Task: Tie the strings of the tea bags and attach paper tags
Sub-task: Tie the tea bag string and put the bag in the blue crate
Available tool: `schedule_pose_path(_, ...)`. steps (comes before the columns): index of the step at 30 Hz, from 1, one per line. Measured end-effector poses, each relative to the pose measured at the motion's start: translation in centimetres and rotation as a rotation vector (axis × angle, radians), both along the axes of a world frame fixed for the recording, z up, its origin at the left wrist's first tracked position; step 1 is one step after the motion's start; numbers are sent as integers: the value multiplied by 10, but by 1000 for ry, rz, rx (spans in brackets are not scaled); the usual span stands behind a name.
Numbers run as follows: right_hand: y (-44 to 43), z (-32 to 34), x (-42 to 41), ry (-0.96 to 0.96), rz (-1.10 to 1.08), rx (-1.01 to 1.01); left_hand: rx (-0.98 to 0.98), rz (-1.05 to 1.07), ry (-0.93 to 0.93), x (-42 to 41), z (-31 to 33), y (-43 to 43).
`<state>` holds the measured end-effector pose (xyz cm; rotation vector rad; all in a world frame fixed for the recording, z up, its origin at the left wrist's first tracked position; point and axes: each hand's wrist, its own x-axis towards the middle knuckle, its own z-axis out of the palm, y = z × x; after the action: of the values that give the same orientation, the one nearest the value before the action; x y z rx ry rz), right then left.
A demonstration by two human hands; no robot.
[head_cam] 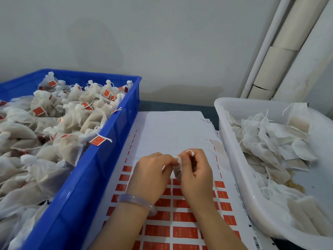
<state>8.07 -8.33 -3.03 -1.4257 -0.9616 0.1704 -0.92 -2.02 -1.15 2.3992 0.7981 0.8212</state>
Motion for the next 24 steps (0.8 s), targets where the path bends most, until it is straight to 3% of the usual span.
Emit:
schedule_pose_path(3, -1, 0, 3, 43, 1, -5, -40, -52, 77, -2, -1, 3)
schedule_pose_path(7, -2, 3, 11, -7, 164, -143, -211, 35, -210, -6, -4, 1)
schedule_pose_path(10, -3, 4, 15, -91, 187, -211, -295, 94, -309, -3, -4, -2)
schedule_pose_path(14, -3, 2, 10, -44, 95, -129, -197, 130, -204, -1, -4, -2)
schedule_pose_path(24, -3, -4, 2, -193, 16, -33, 51, 130, -59, -1, -2, -2)
